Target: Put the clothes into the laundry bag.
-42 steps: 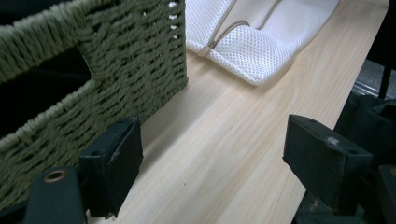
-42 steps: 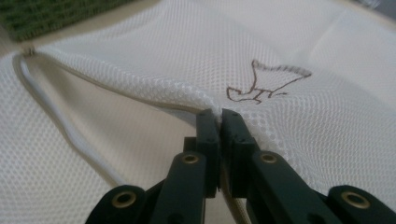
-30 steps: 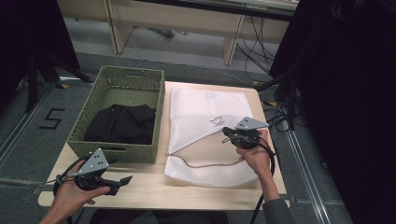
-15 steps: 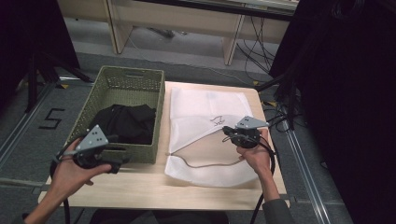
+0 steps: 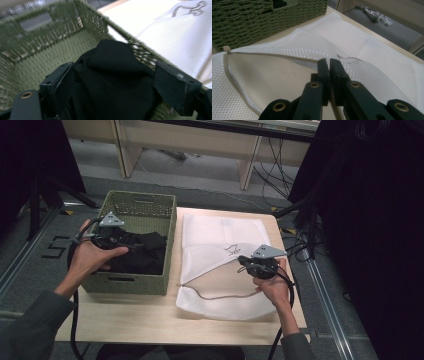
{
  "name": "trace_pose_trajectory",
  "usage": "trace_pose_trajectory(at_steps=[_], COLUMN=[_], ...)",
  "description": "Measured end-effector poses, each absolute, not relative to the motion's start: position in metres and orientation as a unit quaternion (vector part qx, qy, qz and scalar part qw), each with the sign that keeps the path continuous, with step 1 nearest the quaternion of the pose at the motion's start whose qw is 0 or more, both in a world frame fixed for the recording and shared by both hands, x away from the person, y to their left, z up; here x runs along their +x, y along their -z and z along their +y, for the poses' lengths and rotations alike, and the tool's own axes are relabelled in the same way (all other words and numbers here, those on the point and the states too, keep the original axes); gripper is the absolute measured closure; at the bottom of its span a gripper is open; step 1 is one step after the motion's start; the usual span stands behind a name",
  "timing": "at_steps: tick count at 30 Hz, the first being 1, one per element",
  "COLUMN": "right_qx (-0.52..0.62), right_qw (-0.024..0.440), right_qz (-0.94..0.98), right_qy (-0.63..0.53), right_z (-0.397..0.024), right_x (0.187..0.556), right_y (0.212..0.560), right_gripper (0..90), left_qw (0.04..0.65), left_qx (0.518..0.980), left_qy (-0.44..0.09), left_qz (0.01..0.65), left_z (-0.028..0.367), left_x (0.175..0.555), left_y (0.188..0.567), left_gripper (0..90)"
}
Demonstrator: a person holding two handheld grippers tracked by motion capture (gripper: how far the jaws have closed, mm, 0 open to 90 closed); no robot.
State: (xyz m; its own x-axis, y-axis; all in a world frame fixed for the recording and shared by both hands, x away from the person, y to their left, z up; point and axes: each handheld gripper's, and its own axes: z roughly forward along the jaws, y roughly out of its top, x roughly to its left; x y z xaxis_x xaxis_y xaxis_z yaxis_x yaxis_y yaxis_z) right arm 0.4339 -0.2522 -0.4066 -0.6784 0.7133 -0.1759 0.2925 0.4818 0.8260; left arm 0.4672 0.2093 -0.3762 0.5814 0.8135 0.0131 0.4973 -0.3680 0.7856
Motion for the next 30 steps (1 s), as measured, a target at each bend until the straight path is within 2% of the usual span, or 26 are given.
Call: trace_pose_trajectory(at_steps=[4,9,13,16,20,24,30], right_qx=[0.308,0.313,0.308,0.311,0.319,0.318,0.314], right_qw=[0.258,0.246,0.253,0.254,0.242,0.245,0.248], right_qz=[0.818,0.824,0.824,0.822,0.824,0.823,0.824], right_qy=[-0.412,-0.404,-0.403,-0.404,-0.4,-0.401,-0.402], right_z=[-0.251,-0.253,-0.253,-0.252,-0.251,-0.25,-0.251], right_x=[0.434,0.434,0.435,0.436,0.435,0.435,0.436], right_y=[0.408,0.411,0.411,0.413,0.415,0.416,0.416], right_gripper=[88.0,88.0,88.0,87.9,87.9,88.0,87.9], left_qw=[0.349,0.335,0.318,0.32,0.315,0.293,0.282], left_qx=[0.815,0.799,0.812,0.805,0.801,0.805,0.804], left_qy=[-0.184,-0.164,-0.155,-0.118,-0.127,-0.139,-0.162], left_qz=[0.424,0.472,0.464,0.486,0.492,0.496,0.499], left_z=[0.211,0.21,0.212,0.217,0.215,0.209,0.203], left_x=[0.491,0.512,0.526,0.532,0.536,0.537,0.538], left_y=[0.385,0.407,0.43,0.44,0.453,0.468,0.476], left_gripper=[17.0,16.4,14.3,14.0,11.0,0.8,0.0])
